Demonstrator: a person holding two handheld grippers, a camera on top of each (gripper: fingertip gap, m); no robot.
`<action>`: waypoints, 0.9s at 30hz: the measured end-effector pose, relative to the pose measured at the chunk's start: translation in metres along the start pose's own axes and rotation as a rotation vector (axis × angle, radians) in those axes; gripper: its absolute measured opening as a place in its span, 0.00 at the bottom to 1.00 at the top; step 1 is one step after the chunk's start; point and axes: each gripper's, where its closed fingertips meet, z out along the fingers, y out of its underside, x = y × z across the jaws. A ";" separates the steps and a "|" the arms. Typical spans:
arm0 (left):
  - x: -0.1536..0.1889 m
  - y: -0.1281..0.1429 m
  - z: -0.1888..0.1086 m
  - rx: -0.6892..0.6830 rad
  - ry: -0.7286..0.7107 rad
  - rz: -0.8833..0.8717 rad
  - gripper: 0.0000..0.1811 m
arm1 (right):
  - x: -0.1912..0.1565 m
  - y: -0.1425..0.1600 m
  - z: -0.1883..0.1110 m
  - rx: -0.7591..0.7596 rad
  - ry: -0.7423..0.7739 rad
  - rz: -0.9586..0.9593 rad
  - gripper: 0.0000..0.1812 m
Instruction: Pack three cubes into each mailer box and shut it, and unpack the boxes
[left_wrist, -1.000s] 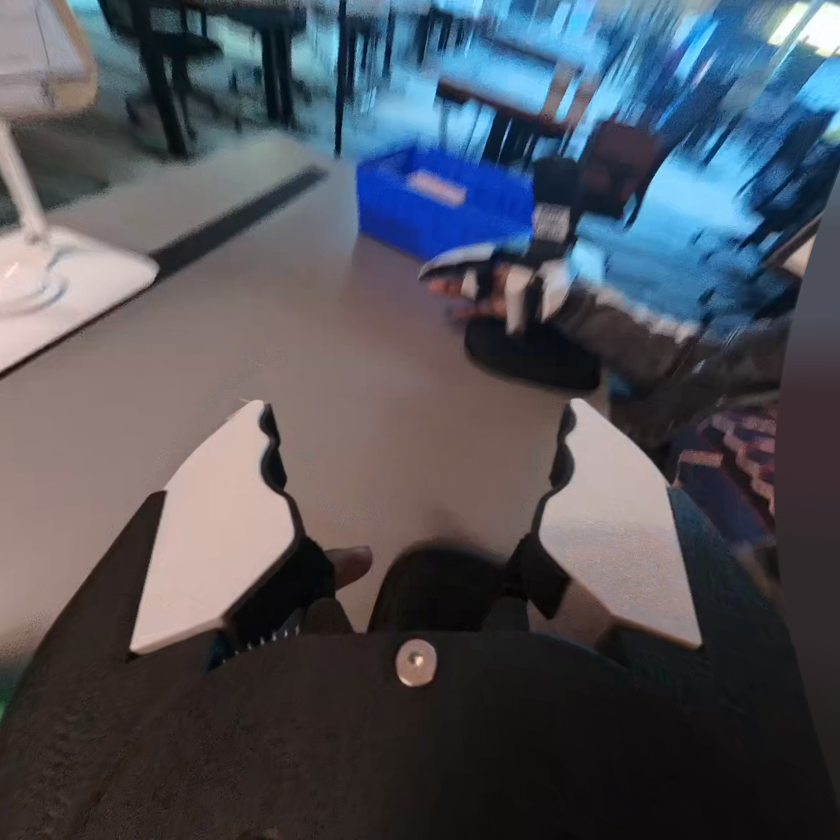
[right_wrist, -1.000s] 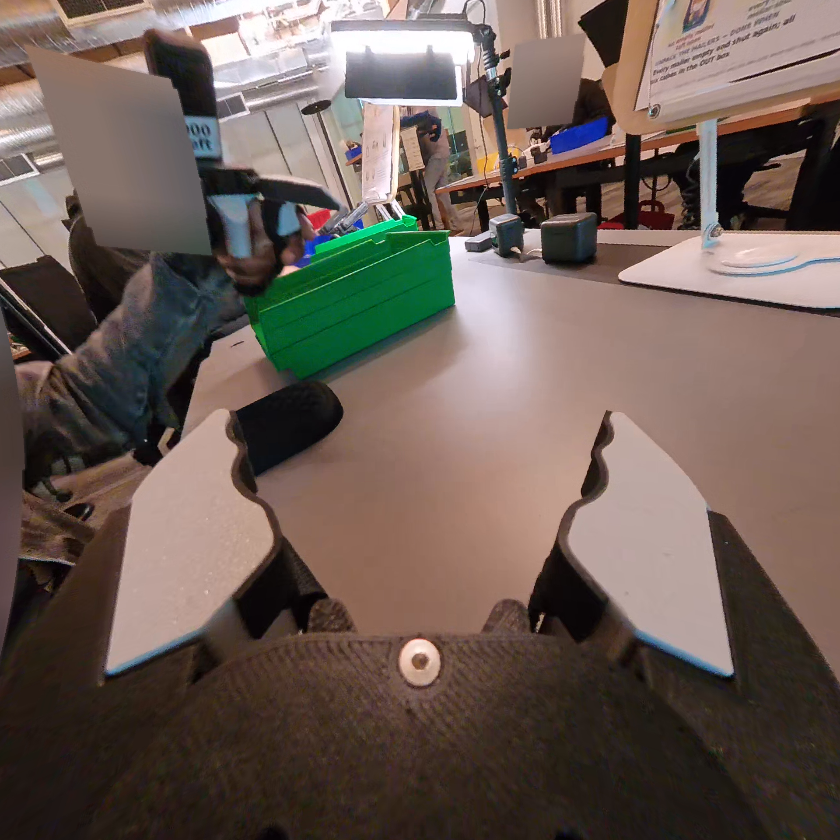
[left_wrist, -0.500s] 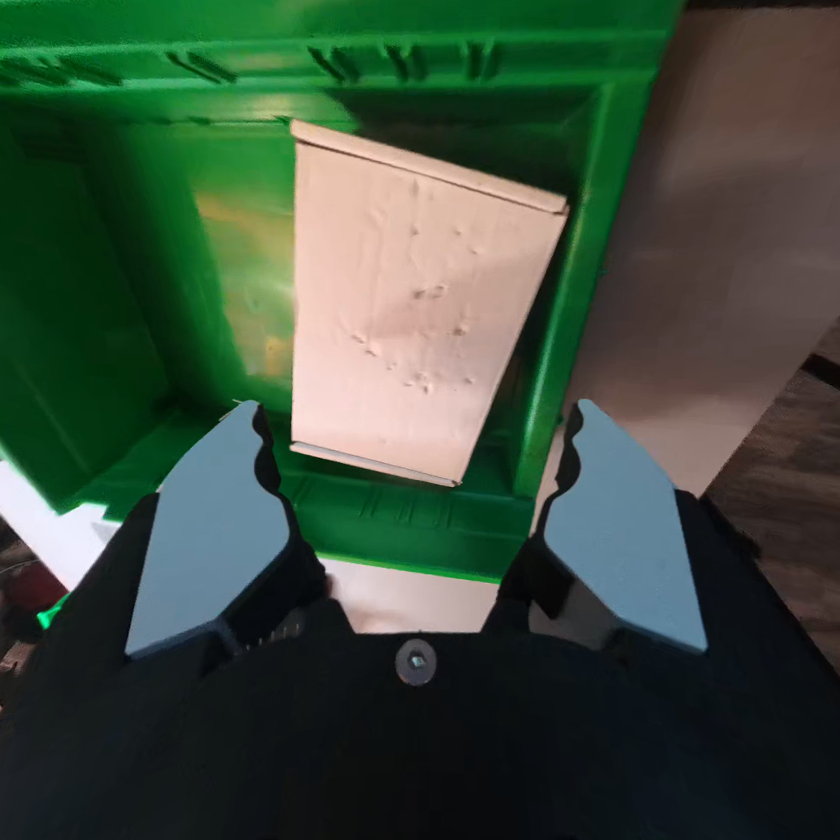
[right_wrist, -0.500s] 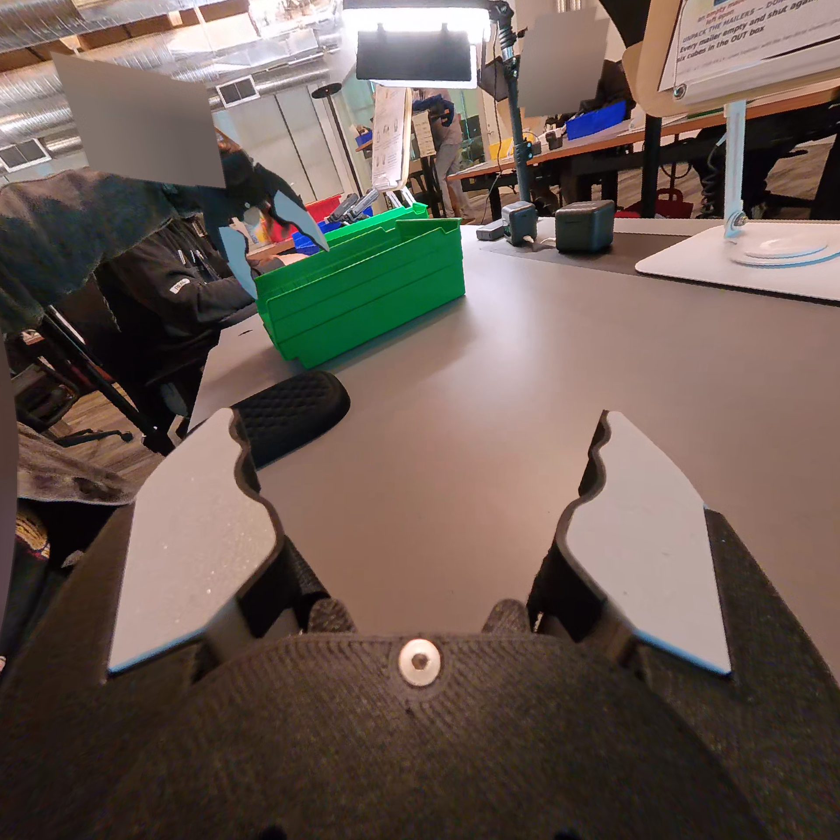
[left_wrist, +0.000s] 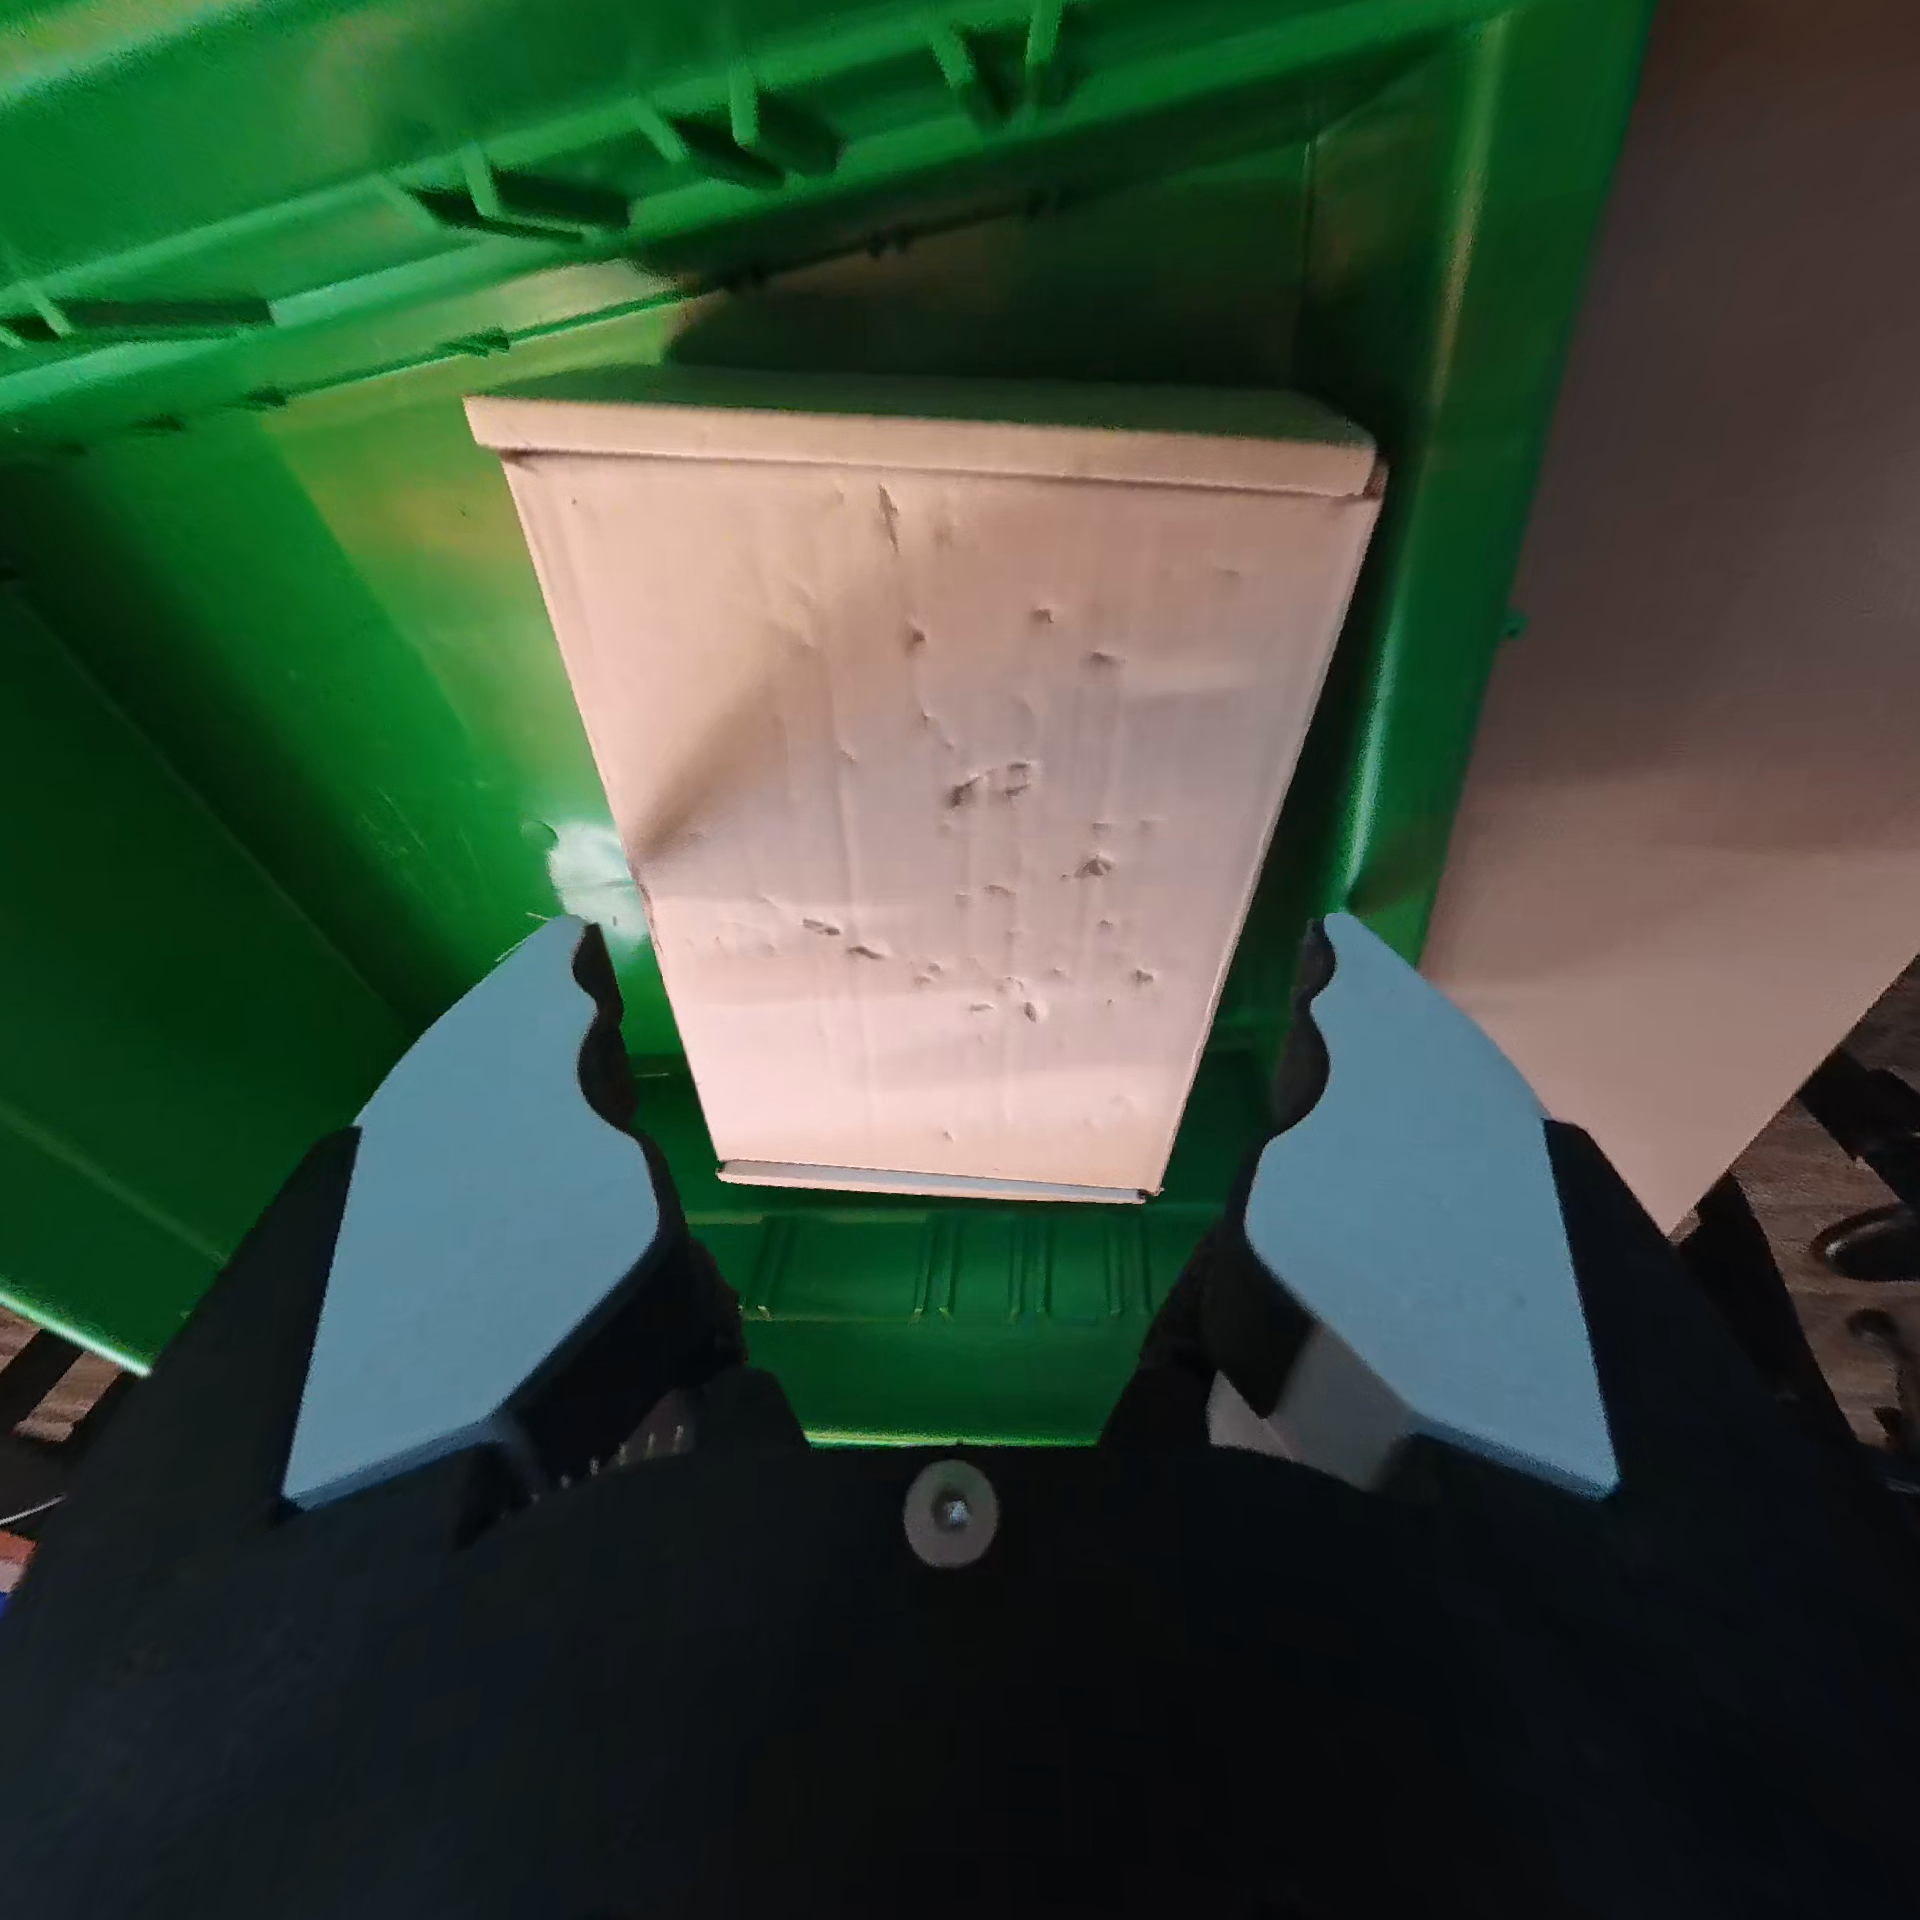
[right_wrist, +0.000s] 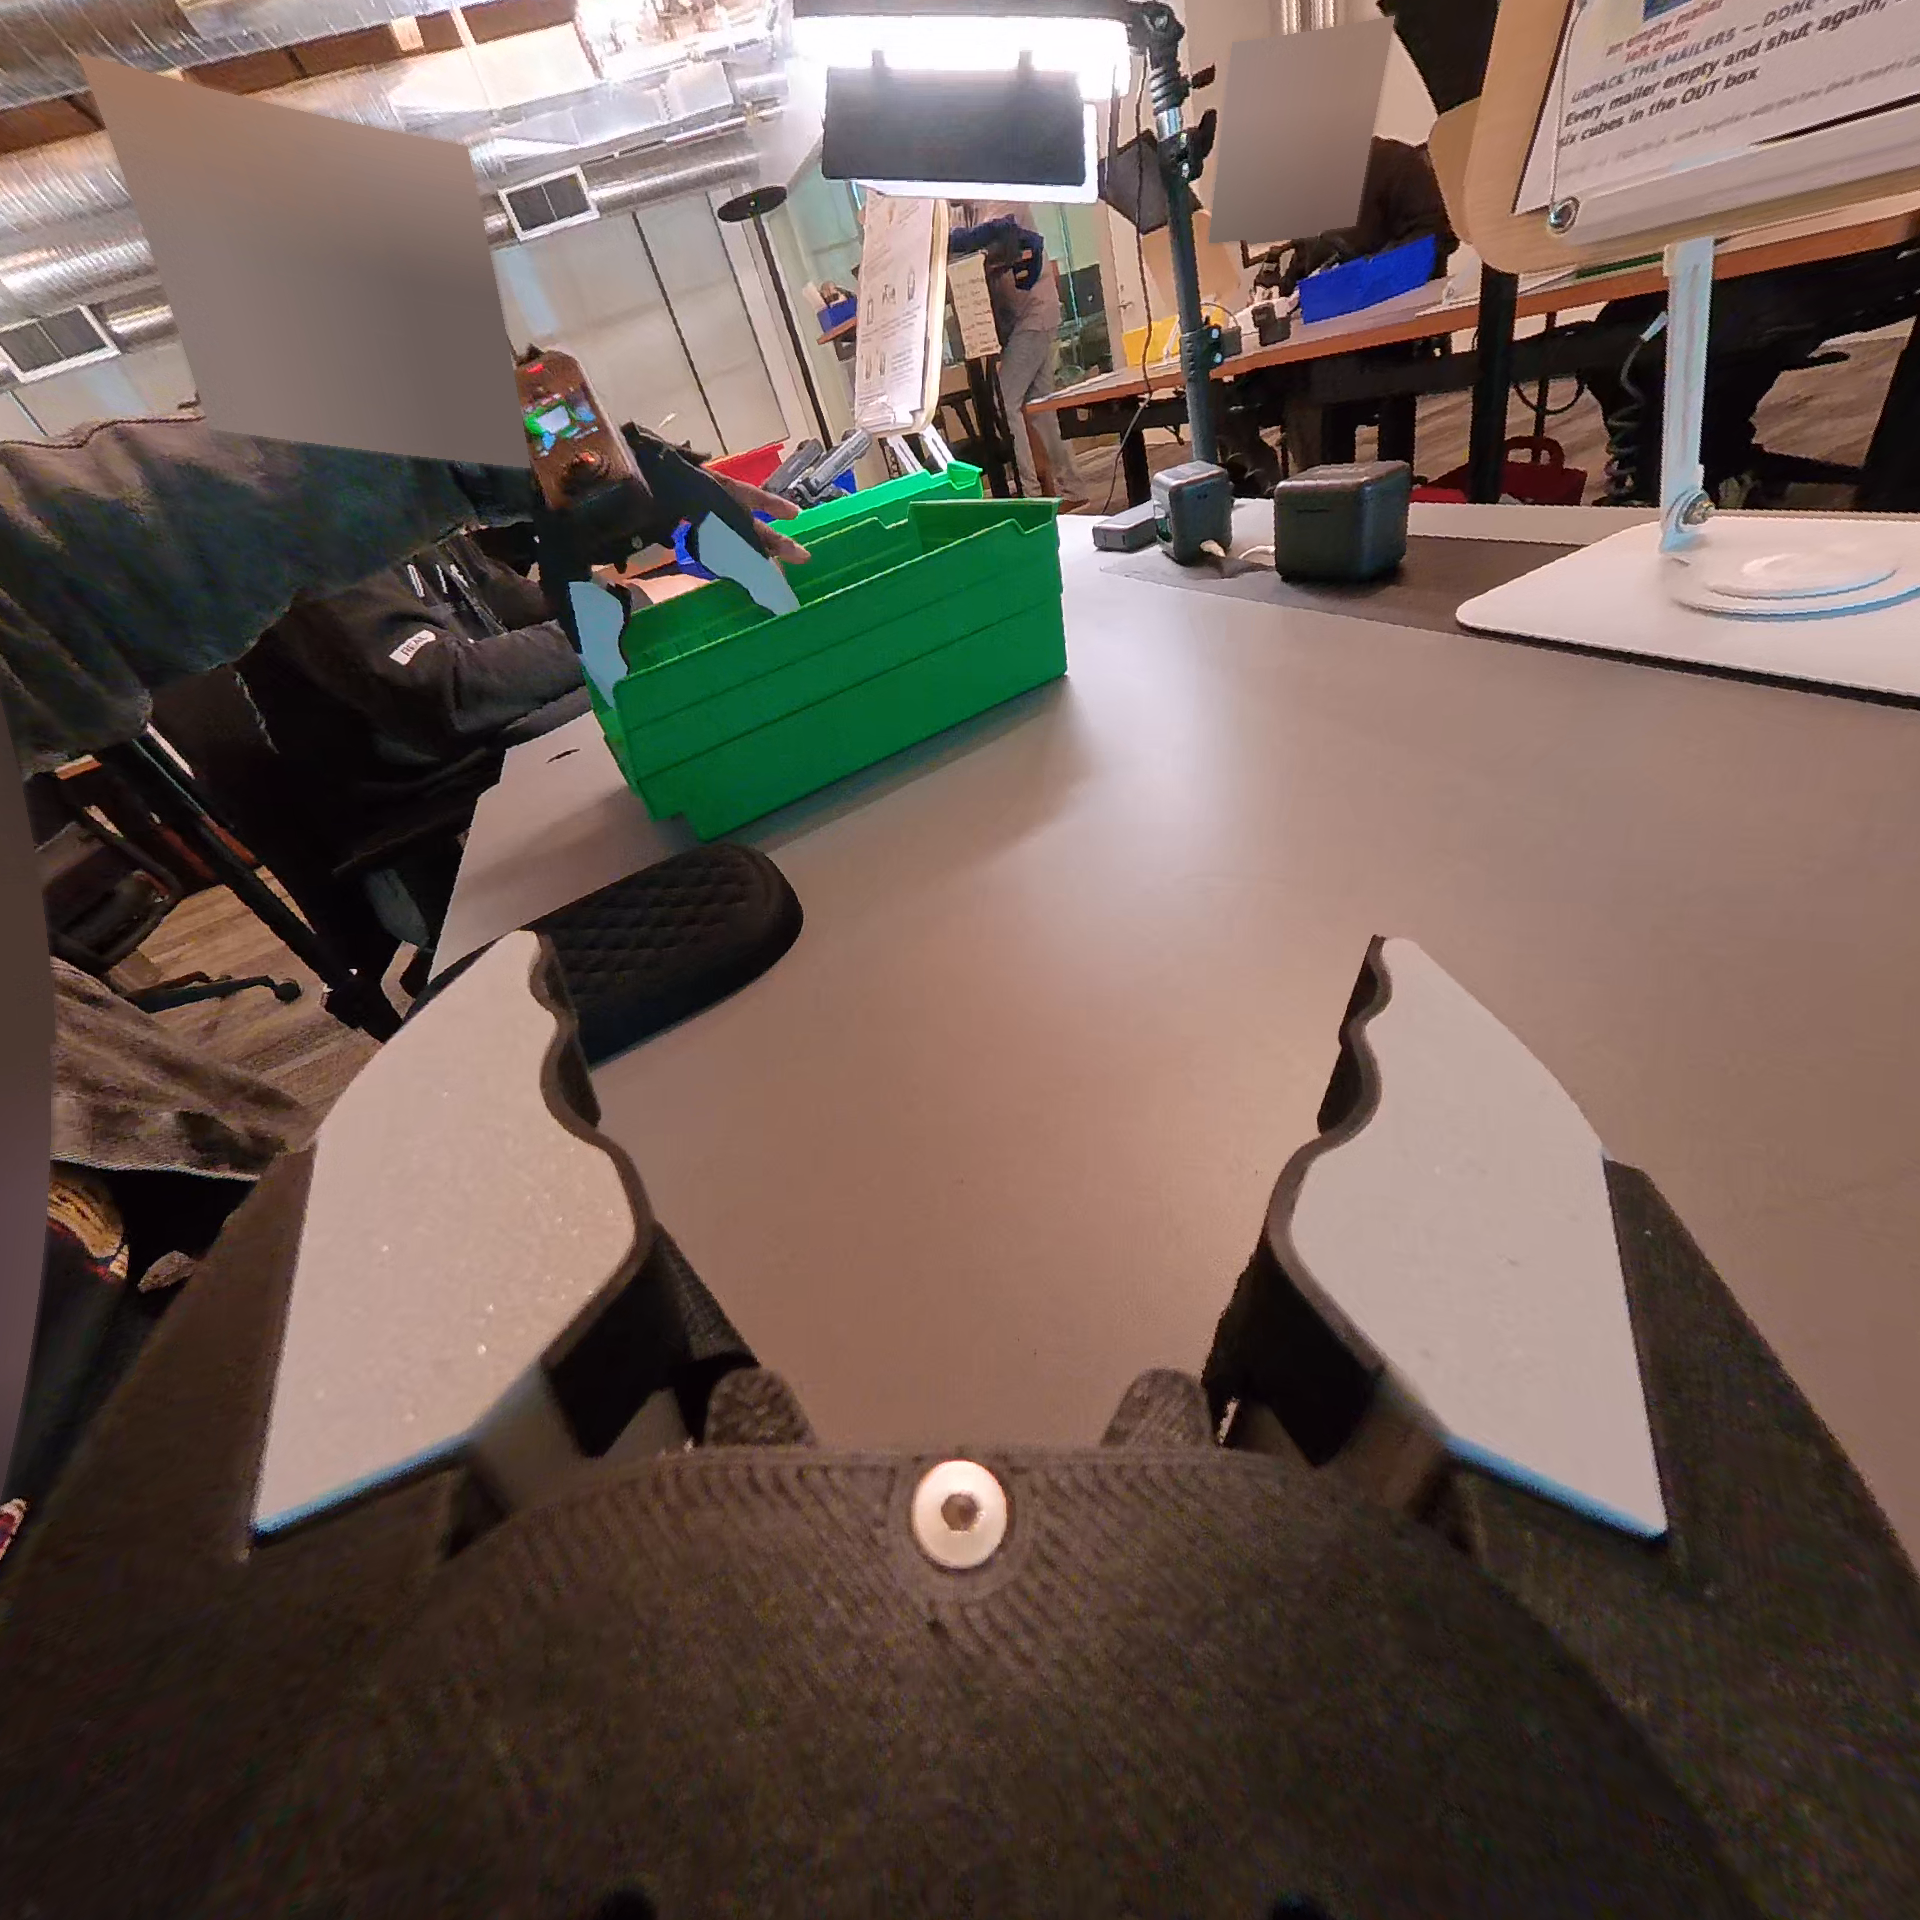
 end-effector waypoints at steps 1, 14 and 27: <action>-0.001 0.000 0.001 0.004 0.002 -0.002 0.67 | 0.000 0.000 0.000 -0.001 0.000 0.001 0.76; -0.003 0.000 0.014 0.035 0.036 -0.002 0.64 | 0.000 0.000 0.000 0.000 0.004 0.002 0.75; -0.021 0.002 -0.035 -0.024 -0.044 -0.063 0.62 | 0.000 0.002 0.001 -0.008 0.002 0.003 0.75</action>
